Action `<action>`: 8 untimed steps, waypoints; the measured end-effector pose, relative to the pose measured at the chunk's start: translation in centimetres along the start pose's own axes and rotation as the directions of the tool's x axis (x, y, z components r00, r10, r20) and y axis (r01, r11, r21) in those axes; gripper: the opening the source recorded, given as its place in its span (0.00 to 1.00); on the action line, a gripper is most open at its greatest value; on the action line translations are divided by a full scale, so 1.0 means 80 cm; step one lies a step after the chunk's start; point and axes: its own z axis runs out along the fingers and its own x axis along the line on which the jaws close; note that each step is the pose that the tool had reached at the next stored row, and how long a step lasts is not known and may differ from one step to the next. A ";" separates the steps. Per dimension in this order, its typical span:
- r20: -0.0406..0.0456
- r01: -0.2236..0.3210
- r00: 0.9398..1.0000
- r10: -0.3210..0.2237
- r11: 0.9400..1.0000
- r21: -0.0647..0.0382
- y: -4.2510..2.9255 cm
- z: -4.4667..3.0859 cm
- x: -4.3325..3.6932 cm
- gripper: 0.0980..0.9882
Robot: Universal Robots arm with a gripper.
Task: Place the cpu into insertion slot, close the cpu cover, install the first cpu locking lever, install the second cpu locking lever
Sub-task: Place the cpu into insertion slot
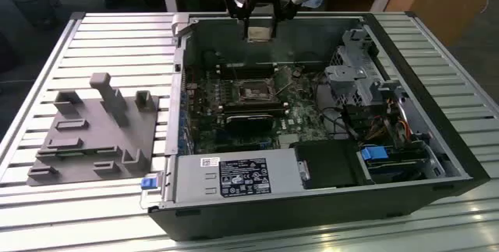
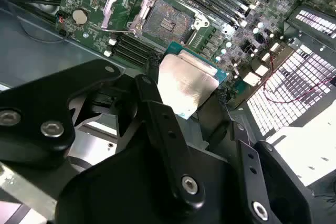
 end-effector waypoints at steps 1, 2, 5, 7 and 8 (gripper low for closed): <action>0.000 0.000 1.000 0.000 1.000 0.000 0.0000 0.0000 0.000 0.50; 0.000 0.000 1.000 0.000 1.000 0.000 0.0000 0.0000 0.000 0.50; 0.000 0.000 1.000 0.000 1.000 0.000 0.0000 0.0000 0.000 0.50; 0.000 0.000 1.000 0.000 1.000 0.000 0.0000 0.0000 0.000 0.50; 0.000 -0.001 1.000 0.001 1.000 0.000 0.0000 0.0000 0.000 0.50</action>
